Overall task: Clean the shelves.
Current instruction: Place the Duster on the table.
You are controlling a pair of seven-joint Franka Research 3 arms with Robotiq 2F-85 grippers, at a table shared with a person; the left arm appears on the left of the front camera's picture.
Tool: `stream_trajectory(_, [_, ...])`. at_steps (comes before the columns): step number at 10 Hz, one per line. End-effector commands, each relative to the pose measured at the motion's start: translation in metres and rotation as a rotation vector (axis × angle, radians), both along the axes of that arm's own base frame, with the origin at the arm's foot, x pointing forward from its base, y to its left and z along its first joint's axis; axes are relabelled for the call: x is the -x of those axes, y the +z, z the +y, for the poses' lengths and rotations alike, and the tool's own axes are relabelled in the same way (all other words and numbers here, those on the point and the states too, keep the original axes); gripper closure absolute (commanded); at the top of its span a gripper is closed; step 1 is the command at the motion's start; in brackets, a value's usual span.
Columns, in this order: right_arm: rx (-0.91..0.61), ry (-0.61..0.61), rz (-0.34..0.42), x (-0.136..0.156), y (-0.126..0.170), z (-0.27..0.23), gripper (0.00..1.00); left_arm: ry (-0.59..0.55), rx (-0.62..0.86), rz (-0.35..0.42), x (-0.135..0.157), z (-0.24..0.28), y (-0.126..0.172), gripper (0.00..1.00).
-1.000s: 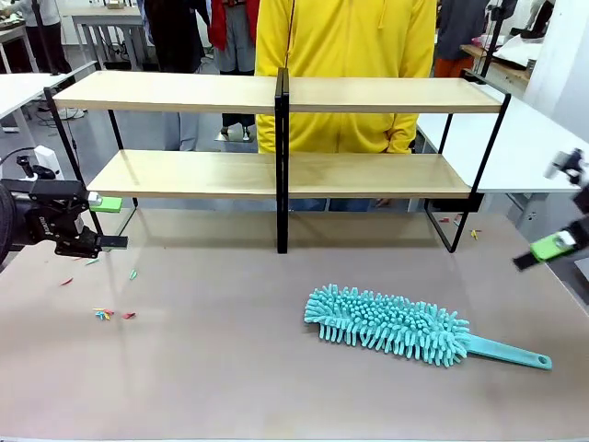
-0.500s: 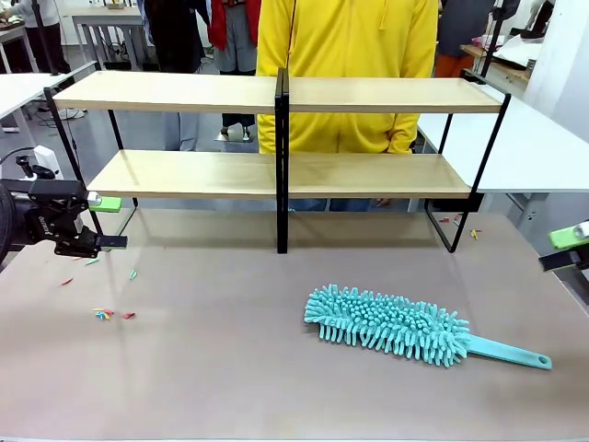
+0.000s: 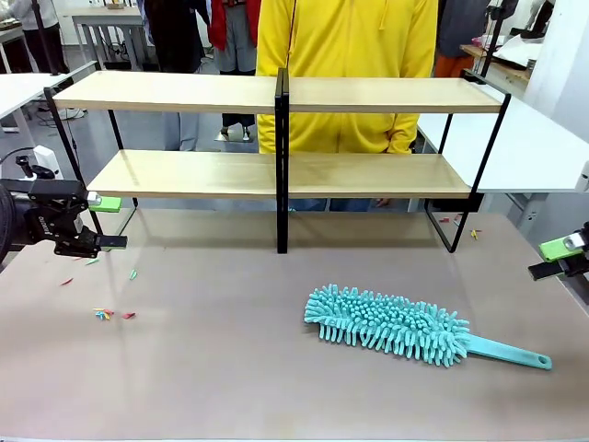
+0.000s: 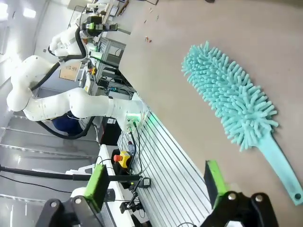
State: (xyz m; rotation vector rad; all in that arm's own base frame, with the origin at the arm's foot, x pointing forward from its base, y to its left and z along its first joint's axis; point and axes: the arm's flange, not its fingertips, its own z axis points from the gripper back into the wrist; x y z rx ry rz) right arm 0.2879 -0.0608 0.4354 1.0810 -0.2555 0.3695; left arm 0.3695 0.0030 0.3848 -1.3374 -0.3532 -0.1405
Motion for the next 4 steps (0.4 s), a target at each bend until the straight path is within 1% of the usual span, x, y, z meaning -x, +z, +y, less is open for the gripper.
stream_trajectory(1, [0.003, 0.018, -0.014, -0.0001, 0.0014, -0.0054, 0.00, 0.008, 0.024, -0.002, 0.0027, -0.0035, 0.0007, 0.00])
stream_trajectory(4, [0.003, 0.018, -0.014, -0.0001, 0.0014, -0.0054, 0.00, 0.008, 0.024, -0.002, 0.0027, -0.0035, 0.0007, 0.00])
